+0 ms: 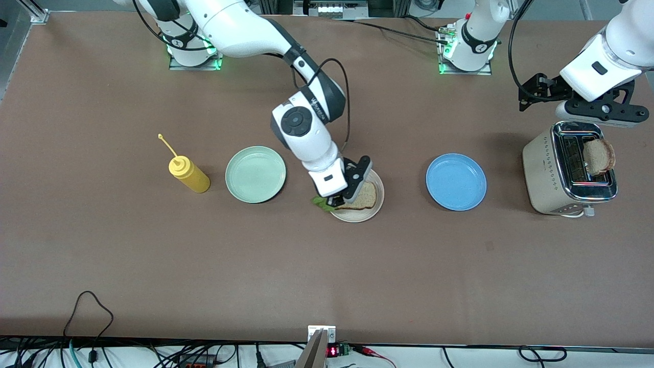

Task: Make sandwich in beige plate with both arms
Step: 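Carry the lettuce leaf onto the bread on the beige plate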

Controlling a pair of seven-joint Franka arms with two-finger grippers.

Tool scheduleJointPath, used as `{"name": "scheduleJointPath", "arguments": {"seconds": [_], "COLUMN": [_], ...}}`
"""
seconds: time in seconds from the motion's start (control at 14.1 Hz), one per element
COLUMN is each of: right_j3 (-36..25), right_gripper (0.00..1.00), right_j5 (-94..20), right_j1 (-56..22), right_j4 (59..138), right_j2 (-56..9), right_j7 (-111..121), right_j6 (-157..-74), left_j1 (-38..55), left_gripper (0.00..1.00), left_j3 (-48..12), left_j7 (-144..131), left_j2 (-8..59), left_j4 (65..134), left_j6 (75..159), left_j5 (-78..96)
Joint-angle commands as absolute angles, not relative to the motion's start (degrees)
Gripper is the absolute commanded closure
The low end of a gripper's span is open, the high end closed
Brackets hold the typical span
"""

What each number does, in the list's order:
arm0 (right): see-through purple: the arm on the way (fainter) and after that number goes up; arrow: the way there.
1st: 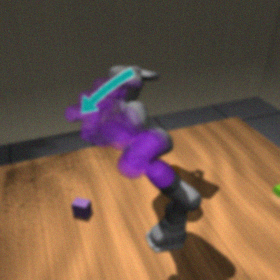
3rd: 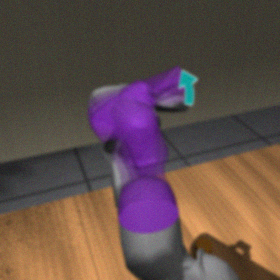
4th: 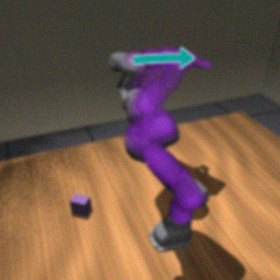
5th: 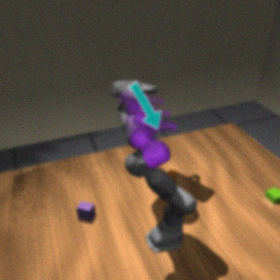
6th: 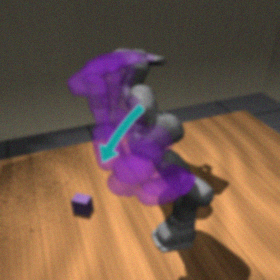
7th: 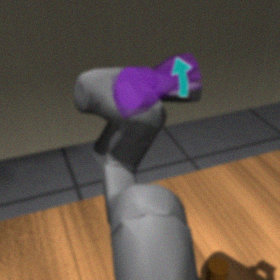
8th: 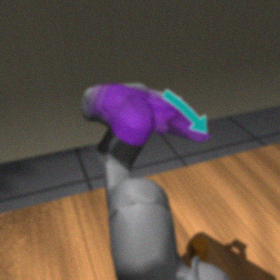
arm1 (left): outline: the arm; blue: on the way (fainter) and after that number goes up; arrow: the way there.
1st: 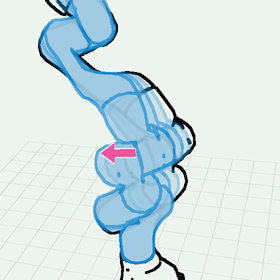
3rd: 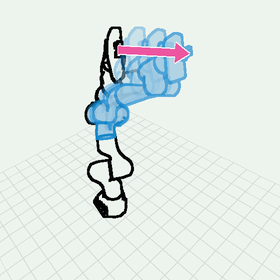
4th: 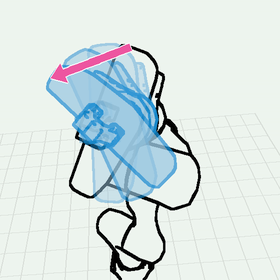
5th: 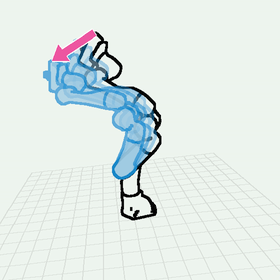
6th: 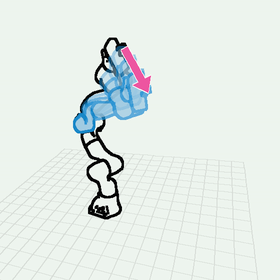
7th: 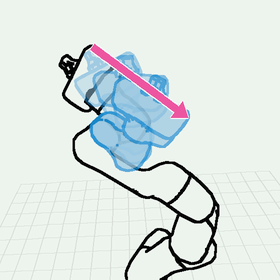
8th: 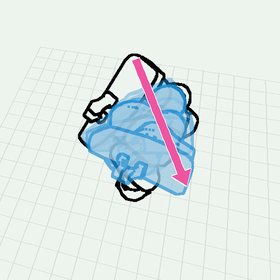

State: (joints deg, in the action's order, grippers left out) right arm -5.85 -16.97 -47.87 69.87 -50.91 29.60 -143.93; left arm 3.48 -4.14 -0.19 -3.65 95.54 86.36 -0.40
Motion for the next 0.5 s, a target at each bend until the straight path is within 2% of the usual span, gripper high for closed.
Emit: {"name": "scheduleJointPath", "arguments": {"seconds": [0.0, 0.43], "right_j3": [-5.3, -5.2], "right_gripper": [1.0, 1.0], "right_j5": [-17.6, -17.7], "right_j1": [-48.3, -48.9], "right_j4": [66.7, 66.9], "right_j2": [-54.2, -55.1], "right_j7": [27.4, 26.5], "right_j6": [-147.8, -149.3], "left_j1": [3.5, 3.5], "left_gripper": [0.0, 0.0], "left_j3": [-3.9, -3.9], "left_j7": [0.1, 0.1], "left_j2": [-3.9, -3.9], "left_j4": [94.8, 94.8], "left_j6": [85.3, 85.3], "left_j5": [0.4, 0.4]}}
